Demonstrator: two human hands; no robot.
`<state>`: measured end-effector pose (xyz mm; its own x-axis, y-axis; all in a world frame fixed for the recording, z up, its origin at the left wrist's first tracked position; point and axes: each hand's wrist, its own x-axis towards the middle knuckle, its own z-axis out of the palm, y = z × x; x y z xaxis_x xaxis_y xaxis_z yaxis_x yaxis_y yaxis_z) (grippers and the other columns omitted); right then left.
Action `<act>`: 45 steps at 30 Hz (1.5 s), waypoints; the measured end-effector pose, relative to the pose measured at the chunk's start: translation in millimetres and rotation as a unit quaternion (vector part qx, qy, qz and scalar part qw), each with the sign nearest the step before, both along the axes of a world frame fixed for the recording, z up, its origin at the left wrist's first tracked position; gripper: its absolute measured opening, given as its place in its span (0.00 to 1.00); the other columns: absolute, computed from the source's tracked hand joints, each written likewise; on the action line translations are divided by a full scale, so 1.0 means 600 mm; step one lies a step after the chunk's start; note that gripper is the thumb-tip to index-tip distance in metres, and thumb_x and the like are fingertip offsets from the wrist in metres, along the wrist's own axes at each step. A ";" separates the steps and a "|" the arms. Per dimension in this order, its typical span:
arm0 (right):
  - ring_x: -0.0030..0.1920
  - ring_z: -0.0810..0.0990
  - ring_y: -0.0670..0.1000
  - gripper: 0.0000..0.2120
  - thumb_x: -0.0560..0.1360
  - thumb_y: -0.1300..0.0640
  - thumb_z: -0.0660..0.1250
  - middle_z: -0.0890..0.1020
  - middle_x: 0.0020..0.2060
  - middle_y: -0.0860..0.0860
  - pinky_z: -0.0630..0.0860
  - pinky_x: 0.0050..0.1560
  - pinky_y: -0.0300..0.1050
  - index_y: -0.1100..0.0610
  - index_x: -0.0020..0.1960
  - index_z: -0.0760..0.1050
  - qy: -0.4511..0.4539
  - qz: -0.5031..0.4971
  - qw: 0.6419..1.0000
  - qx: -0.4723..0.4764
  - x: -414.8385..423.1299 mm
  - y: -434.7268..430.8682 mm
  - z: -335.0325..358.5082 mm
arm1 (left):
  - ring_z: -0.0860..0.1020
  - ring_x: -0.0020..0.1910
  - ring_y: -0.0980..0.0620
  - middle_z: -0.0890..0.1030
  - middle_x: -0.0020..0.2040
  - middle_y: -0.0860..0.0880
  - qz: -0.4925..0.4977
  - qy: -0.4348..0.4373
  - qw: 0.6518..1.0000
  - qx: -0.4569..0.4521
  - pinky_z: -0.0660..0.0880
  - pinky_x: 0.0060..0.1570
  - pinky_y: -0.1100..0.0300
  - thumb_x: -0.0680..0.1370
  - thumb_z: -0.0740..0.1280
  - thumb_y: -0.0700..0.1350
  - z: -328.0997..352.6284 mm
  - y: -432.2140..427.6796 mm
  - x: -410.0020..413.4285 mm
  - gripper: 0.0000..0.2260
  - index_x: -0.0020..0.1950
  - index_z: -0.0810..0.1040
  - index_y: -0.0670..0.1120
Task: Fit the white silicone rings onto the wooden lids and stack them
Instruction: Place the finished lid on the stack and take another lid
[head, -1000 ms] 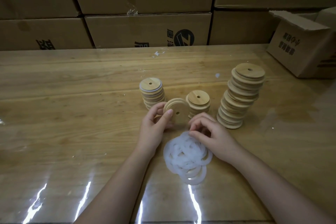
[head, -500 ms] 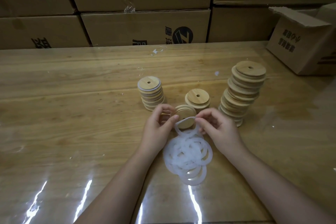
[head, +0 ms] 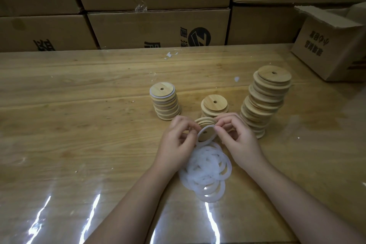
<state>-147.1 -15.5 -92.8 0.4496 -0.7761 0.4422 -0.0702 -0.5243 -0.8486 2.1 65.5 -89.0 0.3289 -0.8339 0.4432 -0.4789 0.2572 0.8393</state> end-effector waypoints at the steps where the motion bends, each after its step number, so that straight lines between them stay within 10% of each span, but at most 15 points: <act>1: 0.40 0.76 0.49 0.05 0.73 0.65 0.68 0.77 0.46 0.48 0.74 0.40 0.42 0.56 0.42 0.75 0.001 0.001 1.000 -0.003 0.000 0.000 0.000 | 0.76 0.45 0.58 0.75 0.46 0.52 -0.007 0.001 1.000 -0.001 0.73 0.38 0.69 0.74 0.64 0.42 -0.001 0.001 -0.001 0.04 0.42 0.78 0.47; 24: 0.39 0.78 0.50 0.07 0.75 0.61 0.65 0.80 0.42 0.50 0.78 0.37 0.56 0.49 0.44 0.73 0.017 -0.011 0.999 0.025 -0.001 0.002 -0.002 | 0.77 0.43 0.59 0.79 0.42 0.53 0.047 -0.032 0.998 0.003 0.73 0.43 0.68 0.76 0.67 0.43 -0.009 -0.006 0.006 0.03 0.44 0.76 0.50; 45: 0.36 0.79 0.49 0.11 0.75 0.61 0.66 0.81 0.43 0.50 0.77 0.36 0.42 0.46 0.42 0.73 0.028 -0.015 0.998 0.052 -0.002 0.005 0.004 | 0.76 0.41 0.60 0.79 0.39 0.55 0.060 -0.011 0.998 0.028 0.70 0.41 0.72 0.77 0.66 0.41 -0.007 -0.005 0.007 0.11 0.42 0.74 0.58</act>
<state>-148.5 -12.3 -90.5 0.4477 -0.8301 0.3326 -0.1341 -0.4300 -0.8928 6.2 62.3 -93.3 0.4184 -0.8130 0.4049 -0.5213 0.1500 0.8401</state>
